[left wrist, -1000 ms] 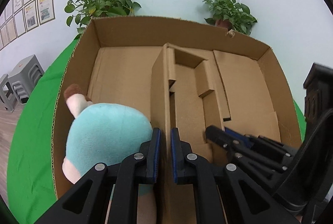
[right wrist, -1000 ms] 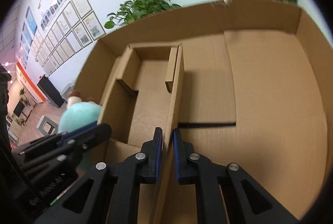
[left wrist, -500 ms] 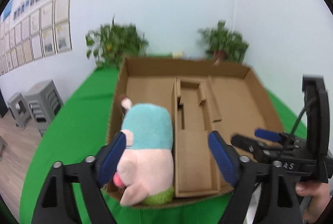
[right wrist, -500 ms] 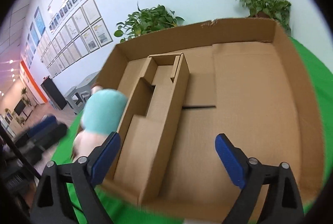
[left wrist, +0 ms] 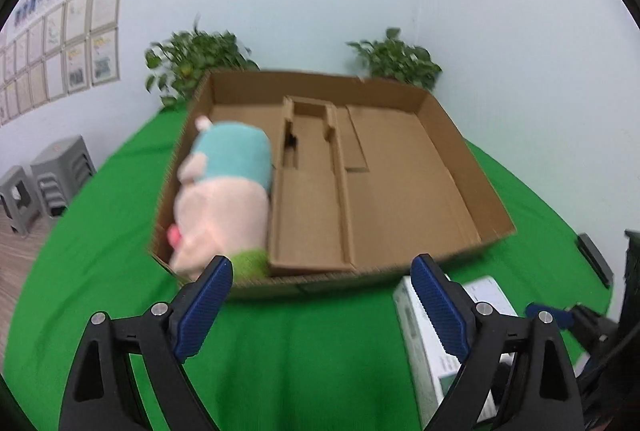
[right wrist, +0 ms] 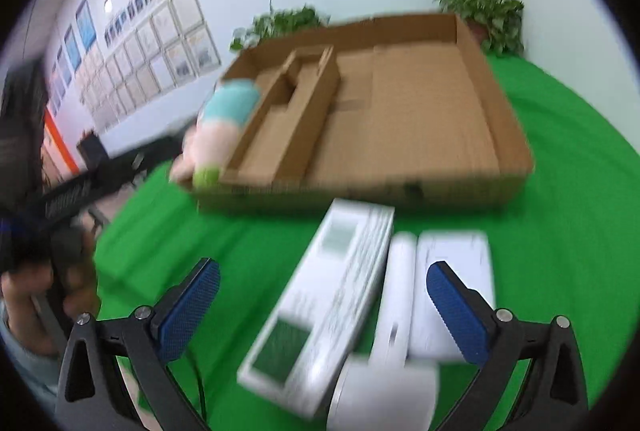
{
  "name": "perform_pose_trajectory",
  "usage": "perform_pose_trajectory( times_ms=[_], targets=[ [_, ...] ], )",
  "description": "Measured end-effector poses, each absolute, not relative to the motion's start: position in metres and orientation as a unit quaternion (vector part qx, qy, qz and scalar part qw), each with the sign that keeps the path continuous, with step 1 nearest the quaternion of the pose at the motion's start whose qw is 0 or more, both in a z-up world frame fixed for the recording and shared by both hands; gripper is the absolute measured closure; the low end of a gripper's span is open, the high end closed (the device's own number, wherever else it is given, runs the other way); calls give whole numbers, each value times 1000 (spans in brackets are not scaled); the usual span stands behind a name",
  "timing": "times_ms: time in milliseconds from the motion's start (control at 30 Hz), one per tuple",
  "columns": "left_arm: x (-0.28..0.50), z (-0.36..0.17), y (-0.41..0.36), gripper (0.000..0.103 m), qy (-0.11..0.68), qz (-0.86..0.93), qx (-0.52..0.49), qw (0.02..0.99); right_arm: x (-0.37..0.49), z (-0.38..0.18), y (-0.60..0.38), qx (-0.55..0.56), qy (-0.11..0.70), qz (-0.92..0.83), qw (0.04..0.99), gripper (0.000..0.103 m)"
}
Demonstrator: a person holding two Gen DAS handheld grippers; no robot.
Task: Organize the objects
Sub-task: 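Grasp the white-and-green medicine box with the left gripper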
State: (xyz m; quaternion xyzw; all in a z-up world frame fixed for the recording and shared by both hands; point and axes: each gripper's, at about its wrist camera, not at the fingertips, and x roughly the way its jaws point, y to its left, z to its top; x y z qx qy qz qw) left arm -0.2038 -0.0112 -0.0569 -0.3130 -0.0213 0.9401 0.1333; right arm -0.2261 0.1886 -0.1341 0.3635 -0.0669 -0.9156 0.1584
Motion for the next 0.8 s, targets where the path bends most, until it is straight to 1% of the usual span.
perform_pose_trajectory(
  times_ms=[267,333,367,400,500,567,600,633,667,700,767,800],
  targets=[
    [-216,-101,5,12,-76,885,-398,229,-201,-158,154,372,20,-915,156,0],
    [-221,-116,10,15,-93,862,-426,260,-202,-161,150,366,39,-918,147,0],
    [-223,-123,13,18,-99,851,-439,272,-201,-163,149,364,43,-919,143,1],
    [-225,-130,17,25,-103,839,-453,284,-201,-164,148,363,48,-920,139,1],
    [-229,-148,30,35,-103,812,-482,313,-199,-168,146,359,67,-922,131,4],
    [-225,-156,39,39,-98,796,-493,338,-197,-169,145,355,72,-923,129,6],
    [-223,-158,43,43,-94,791,-497,346,-196,-168,145,354,71,-924,130,9],
    [-223,-161,48,45,-89,785,-502,352,-196,-168,145,353,71,-924,130,12],
    [-219,-164,54,48,-82,778,-508,360,-196,-168,144,351,71,-924,133,20],
    [-216,-166,58,49,-80,773,-512,366,-195,-168,143,350,69,-924,139,25],
    [-208,-169,62,49,-76,772,-514,366,-195,-169,139,351,76,-922,145,27],
    [-206,-170,62,52,-79,773,-513,365,-194,-170,137,351,81,-921,147,27]
  ],
)
